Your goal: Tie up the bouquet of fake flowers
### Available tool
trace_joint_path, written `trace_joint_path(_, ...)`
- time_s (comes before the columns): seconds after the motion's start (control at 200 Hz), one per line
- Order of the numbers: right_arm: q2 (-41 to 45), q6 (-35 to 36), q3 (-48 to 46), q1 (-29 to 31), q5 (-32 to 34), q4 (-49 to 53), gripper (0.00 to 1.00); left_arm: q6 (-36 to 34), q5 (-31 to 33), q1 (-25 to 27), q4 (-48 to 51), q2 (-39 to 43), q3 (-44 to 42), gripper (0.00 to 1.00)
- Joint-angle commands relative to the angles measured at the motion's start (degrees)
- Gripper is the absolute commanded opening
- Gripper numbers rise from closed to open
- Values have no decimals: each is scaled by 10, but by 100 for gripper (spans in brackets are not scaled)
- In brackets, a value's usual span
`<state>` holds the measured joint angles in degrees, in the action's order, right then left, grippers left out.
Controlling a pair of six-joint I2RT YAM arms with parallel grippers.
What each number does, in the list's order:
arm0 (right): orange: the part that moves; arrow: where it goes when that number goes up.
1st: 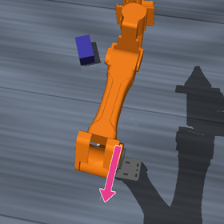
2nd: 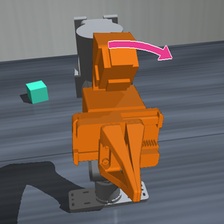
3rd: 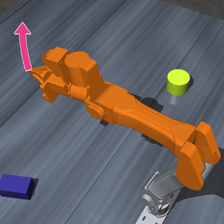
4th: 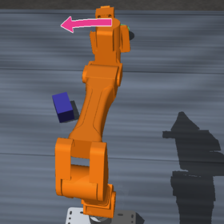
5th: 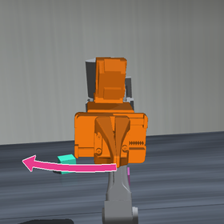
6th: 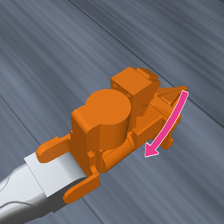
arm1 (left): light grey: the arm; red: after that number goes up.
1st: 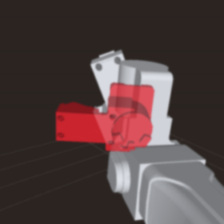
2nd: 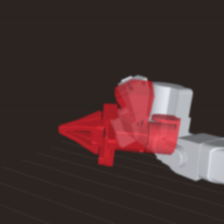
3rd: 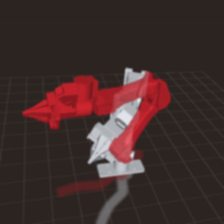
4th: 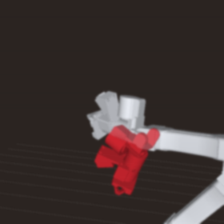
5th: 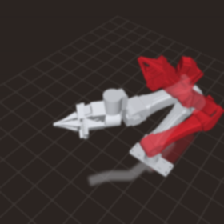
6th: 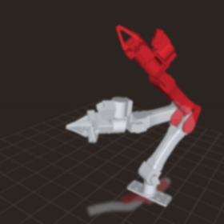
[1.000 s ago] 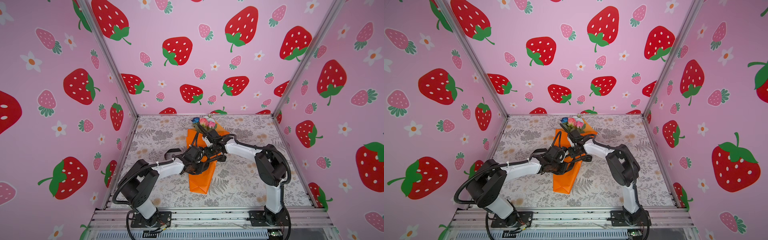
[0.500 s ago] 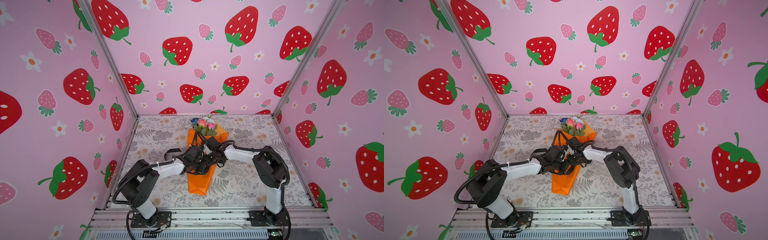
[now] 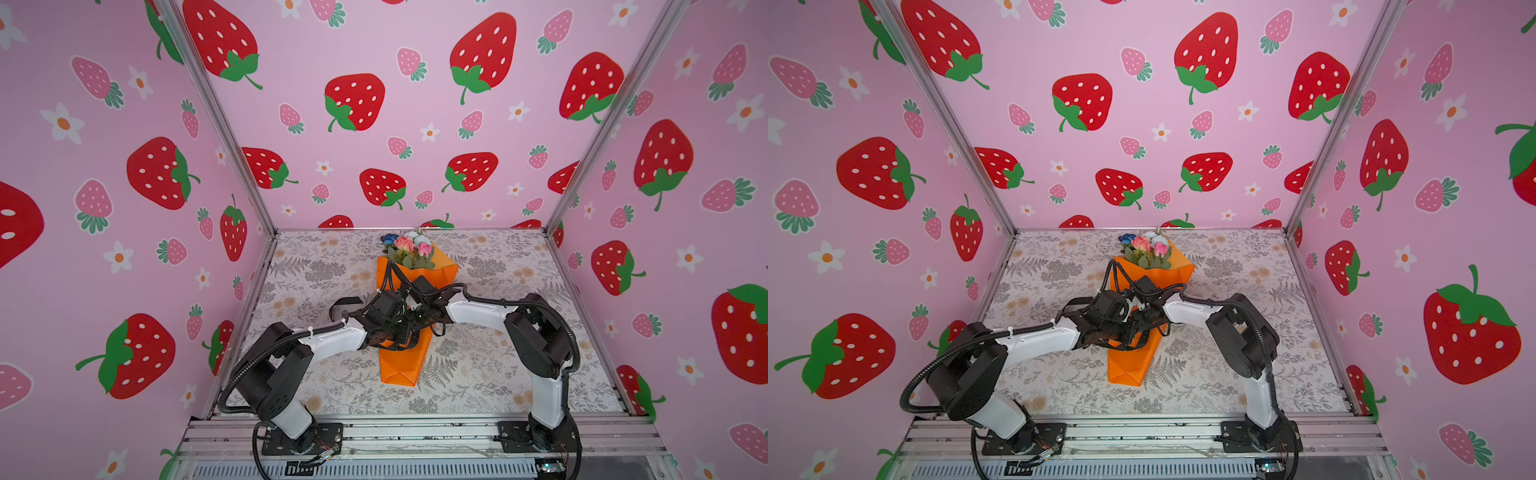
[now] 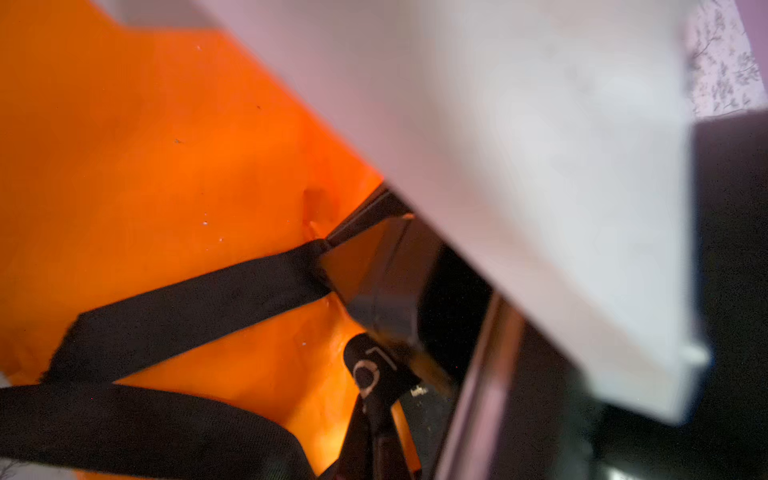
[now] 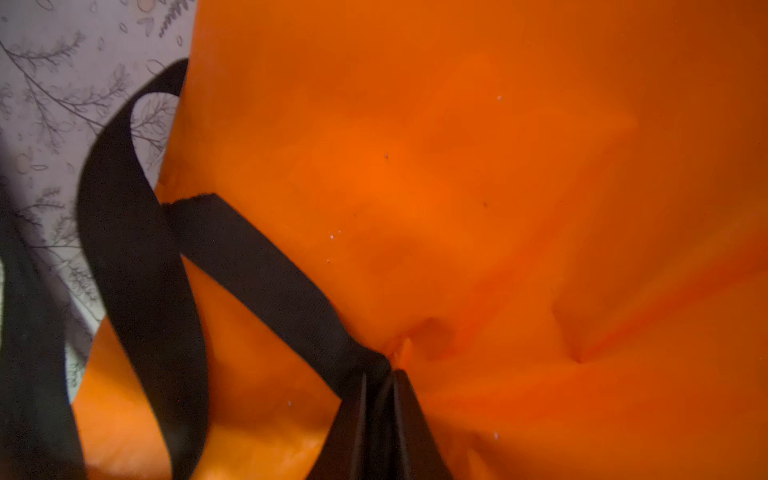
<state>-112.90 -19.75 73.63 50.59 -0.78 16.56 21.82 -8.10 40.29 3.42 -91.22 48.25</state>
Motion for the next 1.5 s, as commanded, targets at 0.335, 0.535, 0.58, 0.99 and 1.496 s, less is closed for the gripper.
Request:
trace_joint_path(0.335, 30, -9, 12, 3, 51, 27, 0, 64, 42, 0, 65, 85, -19, 44)
trace_joint_path(0.535, 36, -25, 11, 3, 66, -8, 0, 100, 96, -6, 100, 140, -32, 57)
trace_joint_path(0.58, 40, -28, 10, 3, 69, -12, 0, 118, 117, -12, 121, 148, -32, 58)
trace_joint_path(0.99, 73, -41, -12, 3, 95, -96, 0, 248, 192, -115, 212, 187, -85, 80)
trace_joint_path(1.496, 137, -67, -37, 3, 94, -133, 0, 271, 177, -225, 124, 76, -94, 79)
